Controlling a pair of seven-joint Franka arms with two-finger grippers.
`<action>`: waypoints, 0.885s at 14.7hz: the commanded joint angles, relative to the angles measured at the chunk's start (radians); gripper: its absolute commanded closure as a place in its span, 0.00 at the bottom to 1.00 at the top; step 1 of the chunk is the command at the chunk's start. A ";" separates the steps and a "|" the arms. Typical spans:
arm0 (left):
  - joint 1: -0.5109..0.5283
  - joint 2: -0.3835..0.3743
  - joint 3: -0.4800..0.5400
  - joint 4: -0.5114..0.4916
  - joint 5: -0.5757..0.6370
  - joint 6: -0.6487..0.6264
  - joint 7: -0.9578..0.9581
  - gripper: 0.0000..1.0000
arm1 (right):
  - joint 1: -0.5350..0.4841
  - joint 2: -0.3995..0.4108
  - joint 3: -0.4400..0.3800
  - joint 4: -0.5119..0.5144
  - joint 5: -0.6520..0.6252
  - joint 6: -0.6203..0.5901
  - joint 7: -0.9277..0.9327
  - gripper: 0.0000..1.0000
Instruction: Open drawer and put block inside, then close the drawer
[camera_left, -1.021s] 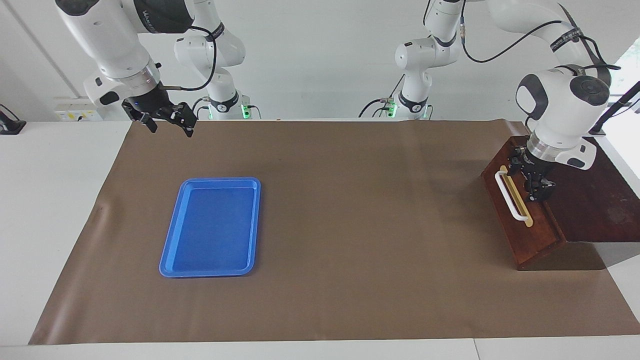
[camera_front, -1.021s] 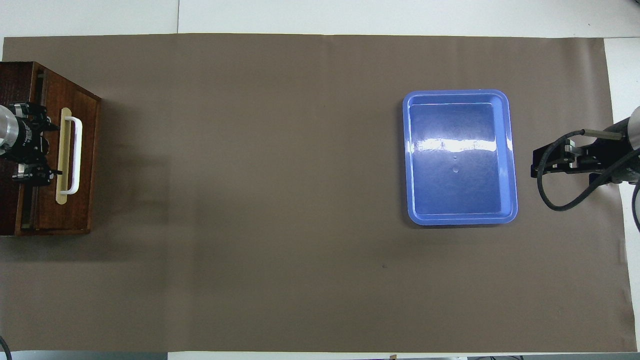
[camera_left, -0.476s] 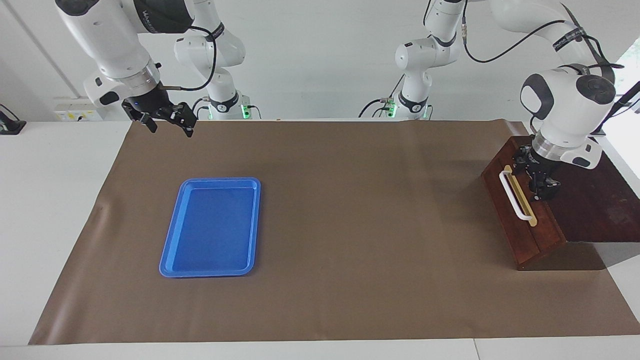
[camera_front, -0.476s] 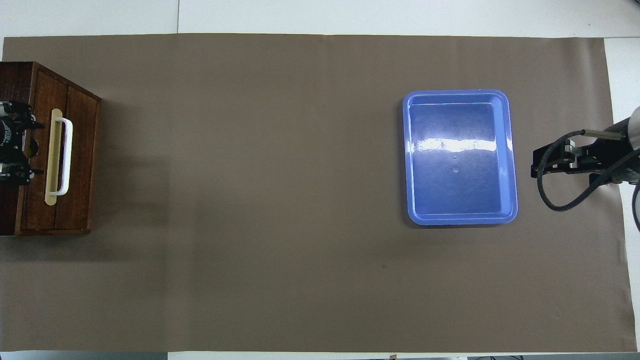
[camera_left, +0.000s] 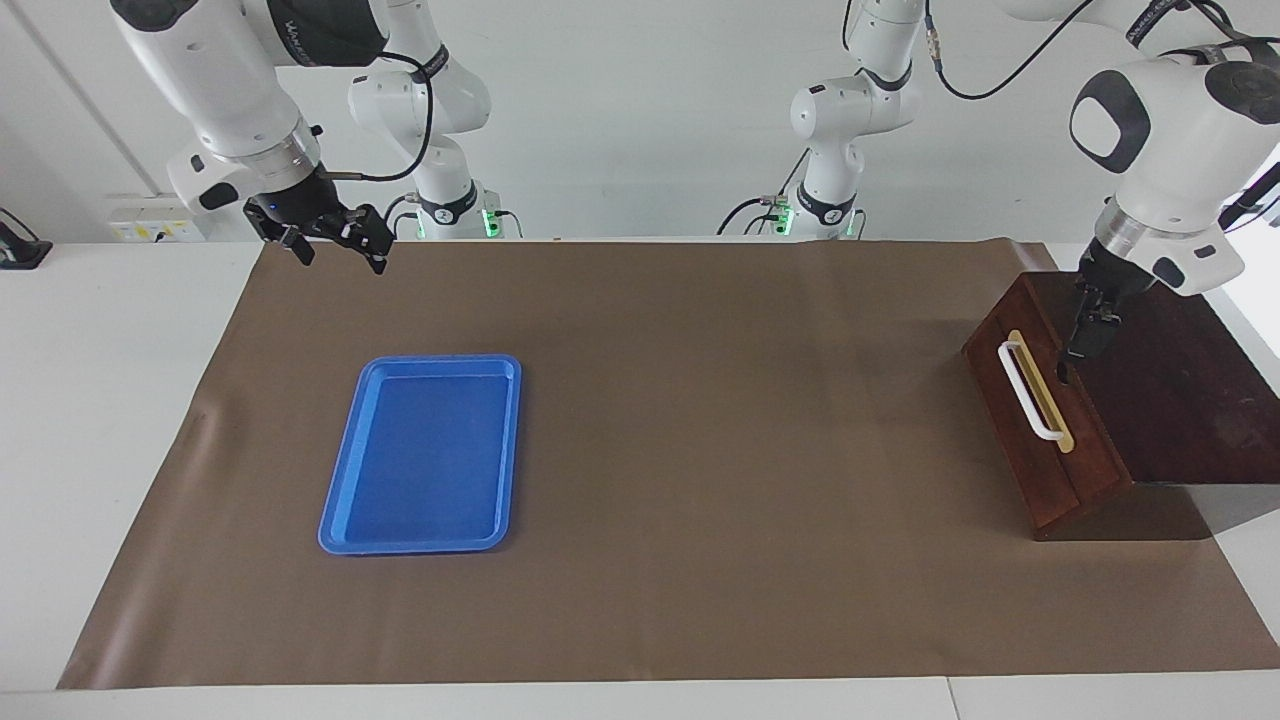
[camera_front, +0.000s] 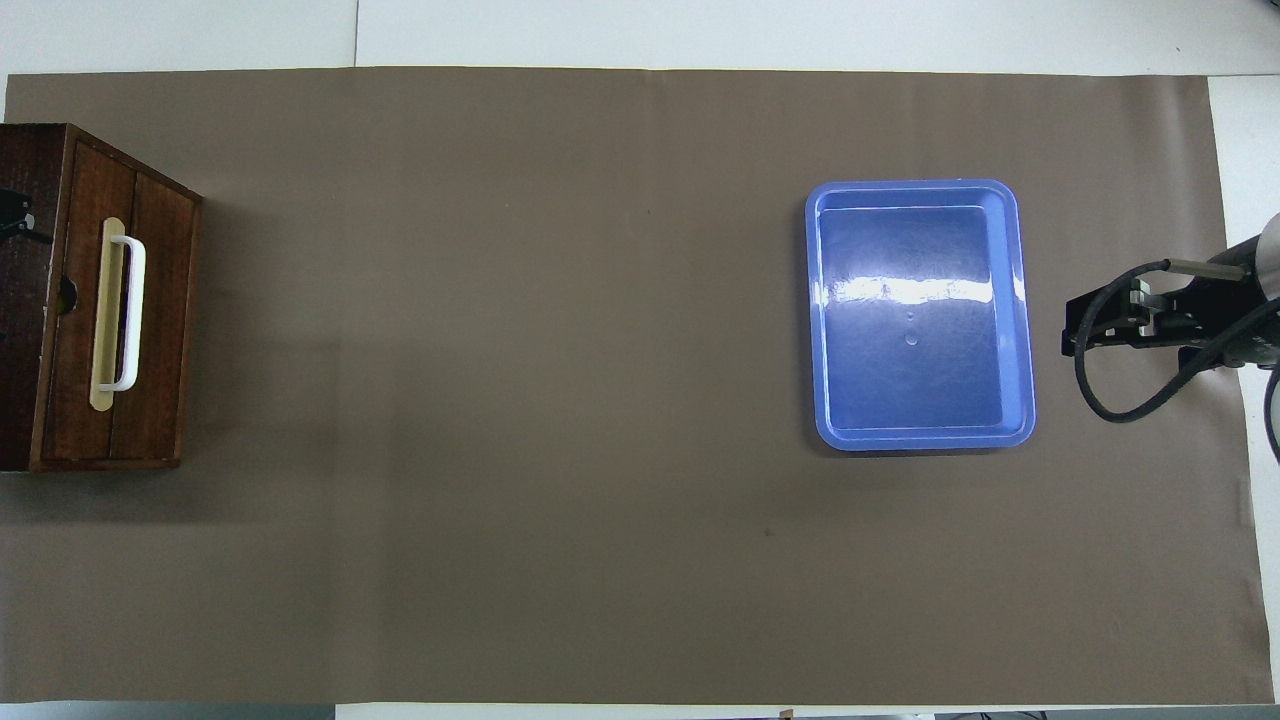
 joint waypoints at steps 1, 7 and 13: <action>-0.028 -0.035 0.006 0.004 -0.025 -0.110 0.303 0.00 | -0.012 -0.024 0.006 -0.027 -0.010 0.012 -0.024 0.00; -0.088 -0.075 0.025 0.014 -0.071 -0.254 0.667 0.00 | -0.012 -0.024 0.006 -0.027 -0.010 0.012 -0.024 0.00; -0.113 -0.044 0.032 0.073 -0.071 -0.228 0.736 0.00 | -0.012 -0.024 0.006 -0.027 -0.010 0.012 -0.024 0.00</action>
